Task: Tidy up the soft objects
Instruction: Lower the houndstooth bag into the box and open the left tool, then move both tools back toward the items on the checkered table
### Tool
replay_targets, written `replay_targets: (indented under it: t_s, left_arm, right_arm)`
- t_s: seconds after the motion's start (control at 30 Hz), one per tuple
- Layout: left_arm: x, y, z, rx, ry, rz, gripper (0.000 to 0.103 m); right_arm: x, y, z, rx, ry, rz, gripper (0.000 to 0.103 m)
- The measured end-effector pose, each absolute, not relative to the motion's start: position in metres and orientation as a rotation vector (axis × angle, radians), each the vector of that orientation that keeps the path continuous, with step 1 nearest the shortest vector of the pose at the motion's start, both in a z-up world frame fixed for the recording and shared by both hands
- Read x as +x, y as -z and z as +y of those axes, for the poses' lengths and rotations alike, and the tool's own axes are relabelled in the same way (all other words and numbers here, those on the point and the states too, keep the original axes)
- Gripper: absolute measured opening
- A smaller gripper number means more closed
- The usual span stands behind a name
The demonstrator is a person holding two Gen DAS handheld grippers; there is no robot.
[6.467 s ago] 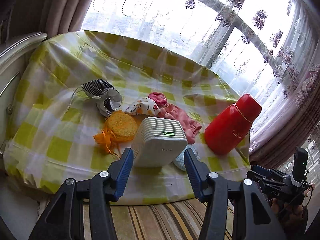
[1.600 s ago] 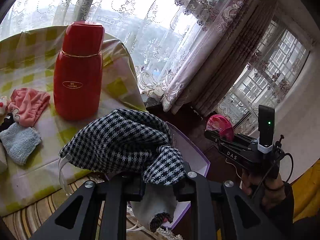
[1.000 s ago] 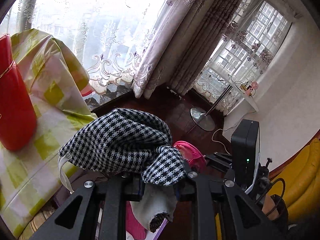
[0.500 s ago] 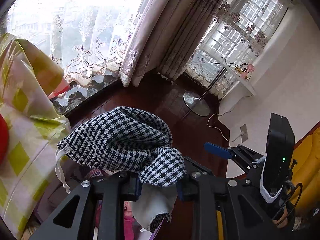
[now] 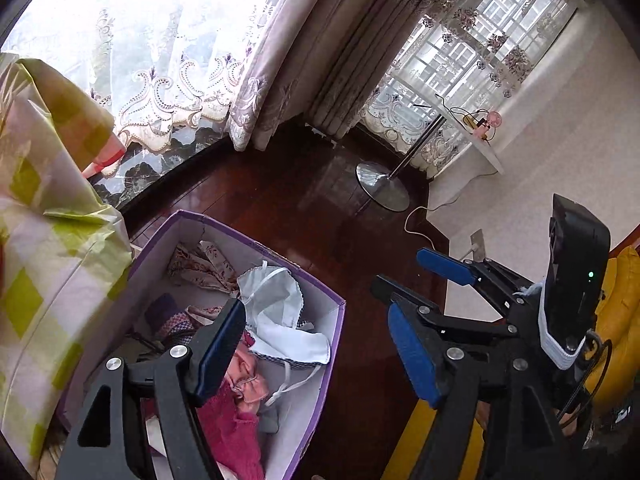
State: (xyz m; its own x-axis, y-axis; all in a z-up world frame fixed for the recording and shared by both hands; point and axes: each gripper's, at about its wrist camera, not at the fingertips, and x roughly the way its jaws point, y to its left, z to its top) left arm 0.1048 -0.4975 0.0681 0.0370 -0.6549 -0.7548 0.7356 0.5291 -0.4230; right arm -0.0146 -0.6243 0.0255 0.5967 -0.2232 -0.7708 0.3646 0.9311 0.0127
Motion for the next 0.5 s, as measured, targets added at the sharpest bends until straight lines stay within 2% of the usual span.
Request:
replay_targets:
  t_s: [0.23, 0.5]
  left_arm:
    - [0.102, -0.082, -0.438, 0.035, 0.999, 1.025, 0.075]
    - [0.102, -0.098, -0.335, -0.09, 0.817, 0.936, 0.075]
  right_arm:
    - [-0.003, -0.029, -0.593, 0.146, 0.263, 0.863, 0.068]
    - [0.014, -0.045, -0.531, 0.105, 0.1, 0.808, 0.068]
